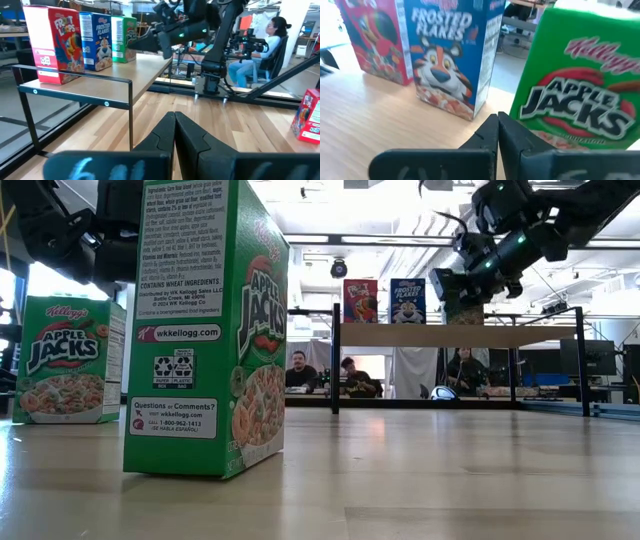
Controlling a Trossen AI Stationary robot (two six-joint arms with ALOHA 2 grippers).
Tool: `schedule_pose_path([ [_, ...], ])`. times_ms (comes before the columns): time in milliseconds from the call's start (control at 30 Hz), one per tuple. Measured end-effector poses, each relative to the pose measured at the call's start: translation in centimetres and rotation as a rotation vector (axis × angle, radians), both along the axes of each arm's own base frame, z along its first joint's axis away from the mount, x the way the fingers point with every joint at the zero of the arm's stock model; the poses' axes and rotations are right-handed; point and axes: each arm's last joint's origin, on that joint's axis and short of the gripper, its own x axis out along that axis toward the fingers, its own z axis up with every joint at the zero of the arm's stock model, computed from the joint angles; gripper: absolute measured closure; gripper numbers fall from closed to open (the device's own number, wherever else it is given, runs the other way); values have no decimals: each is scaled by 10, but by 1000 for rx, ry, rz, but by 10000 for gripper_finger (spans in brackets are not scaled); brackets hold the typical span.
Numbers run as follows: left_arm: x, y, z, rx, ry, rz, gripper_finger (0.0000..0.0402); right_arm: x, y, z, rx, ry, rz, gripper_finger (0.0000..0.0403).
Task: Stack cereal on shelf
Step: Adjust the green cereal box next to the blue cereal box
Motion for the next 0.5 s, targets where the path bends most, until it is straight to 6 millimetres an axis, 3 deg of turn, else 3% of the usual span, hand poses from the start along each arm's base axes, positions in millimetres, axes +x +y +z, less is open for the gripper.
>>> schedule_pose_path([
  [233, 0, 0, 0, 0, 0, 1, 401, -5, 17, 11, -18, 1, 77, 403],
  [500, 0, 0, 0, -11, -3, 1, 401, -9, 47, 3, 74, 97, 233, 403],
])
